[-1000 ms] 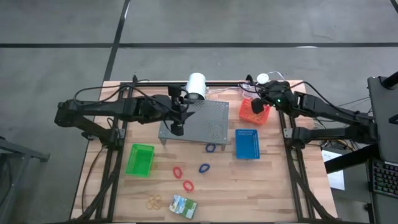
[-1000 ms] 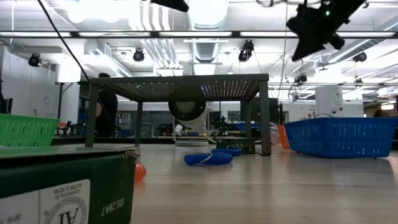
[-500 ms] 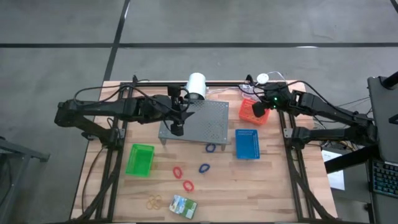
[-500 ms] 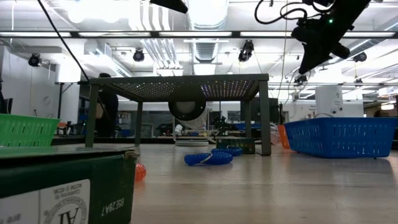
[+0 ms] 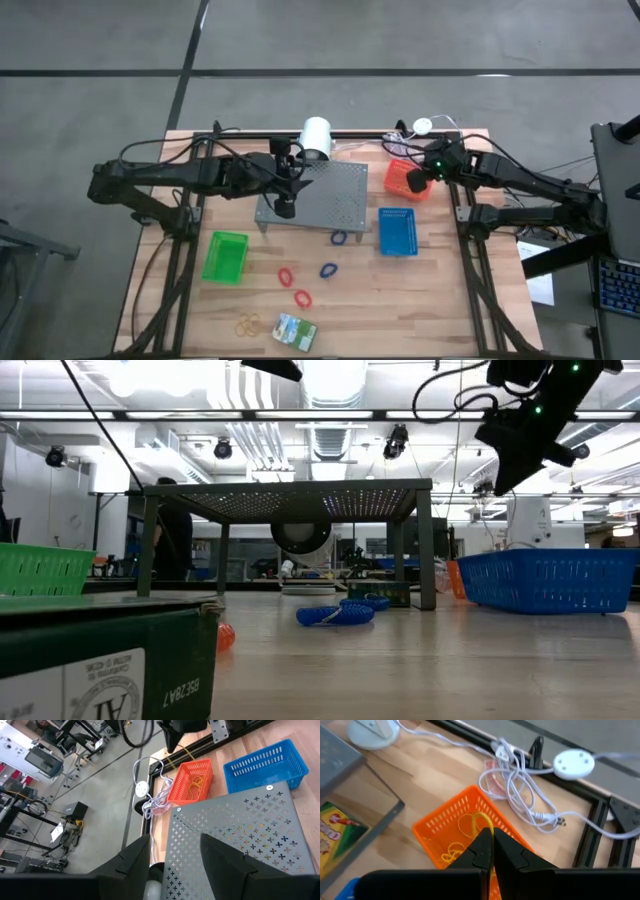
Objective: Pick & Place Office Desk Supplies
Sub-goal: Put the yellow rubber band into the orange bin
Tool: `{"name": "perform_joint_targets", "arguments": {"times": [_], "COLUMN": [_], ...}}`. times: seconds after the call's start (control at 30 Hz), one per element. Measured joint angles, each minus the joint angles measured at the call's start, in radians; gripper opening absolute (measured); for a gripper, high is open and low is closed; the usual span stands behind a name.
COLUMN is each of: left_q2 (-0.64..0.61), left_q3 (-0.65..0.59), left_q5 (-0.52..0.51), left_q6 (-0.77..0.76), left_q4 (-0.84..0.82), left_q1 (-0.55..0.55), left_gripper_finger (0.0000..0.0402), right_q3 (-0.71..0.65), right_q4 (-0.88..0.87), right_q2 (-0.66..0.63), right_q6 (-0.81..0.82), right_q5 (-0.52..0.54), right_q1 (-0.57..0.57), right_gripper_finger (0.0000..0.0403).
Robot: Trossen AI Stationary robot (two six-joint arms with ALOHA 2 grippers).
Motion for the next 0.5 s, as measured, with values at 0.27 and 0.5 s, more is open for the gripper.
{"name": "perform_joint_targets", "arguments": {"times": [0.27, 0.5], "left_q2": [0.001, 0.001], "left_q3": [0.000, 0.000], "left_q5": [0.000, 0.000], "left_q6": [0.000, 0.000], "left_q4": [0.000, 0.002], "left_q1": [0.000, -0.001], "left_gripper_finger": [0.0177, 0.0177], "right_q3": [-0.094, -0.196], "right_q4": [0.007, 0.066], "right_q2": [0.000, 0.000], "right_q6": [0.072, 0.125], "right_q5": [-0.008, -0.082], "right_q1": [0.000, -0.002], "right_gripper_finger": [0.0008, 0.0008]}}
